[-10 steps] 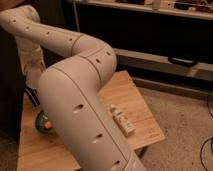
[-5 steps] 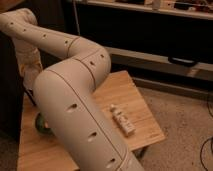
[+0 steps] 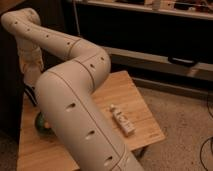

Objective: Place the ceramic cup over the eraser

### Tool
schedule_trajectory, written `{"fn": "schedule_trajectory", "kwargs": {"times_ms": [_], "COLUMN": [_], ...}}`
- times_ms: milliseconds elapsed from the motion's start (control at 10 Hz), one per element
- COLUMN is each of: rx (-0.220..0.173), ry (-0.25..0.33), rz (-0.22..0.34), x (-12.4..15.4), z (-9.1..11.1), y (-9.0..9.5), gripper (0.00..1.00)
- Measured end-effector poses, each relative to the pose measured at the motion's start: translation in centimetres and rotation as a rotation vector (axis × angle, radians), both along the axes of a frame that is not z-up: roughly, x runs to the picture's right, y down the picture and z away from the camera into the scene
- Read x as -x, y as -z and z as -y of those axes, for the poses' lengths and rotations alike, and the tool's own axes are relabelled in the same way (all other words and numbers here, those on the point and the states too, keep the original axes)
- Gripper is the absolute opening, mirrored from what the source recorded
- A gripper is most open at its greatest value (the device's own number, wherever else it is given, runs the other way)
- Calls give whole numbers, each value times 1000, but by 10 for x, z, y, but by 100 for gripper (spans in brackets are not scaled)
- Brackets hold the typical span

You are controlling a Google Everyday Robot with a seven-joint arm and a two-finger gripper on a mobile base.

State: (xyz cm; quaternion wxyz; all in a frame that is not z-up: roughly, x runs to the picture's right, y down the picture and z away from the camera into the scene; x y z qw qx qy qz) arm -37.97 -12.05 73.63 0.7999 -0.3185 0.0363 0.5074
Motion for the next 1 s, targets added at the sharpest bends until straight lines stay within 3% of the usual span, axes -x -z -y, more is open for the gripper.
{"fn": "schedule_trajectory", "kwargs": {"times_ms": [300, 600, 1000], "rx": [23, 41, 61], "ry": [16, 57, 72], "rz": [14, 29, 66], "x": [4, 12, 18], "z": [2, -3, -23], "y": [-5, 6, -3], "gripper": [0, 0, 0]}}
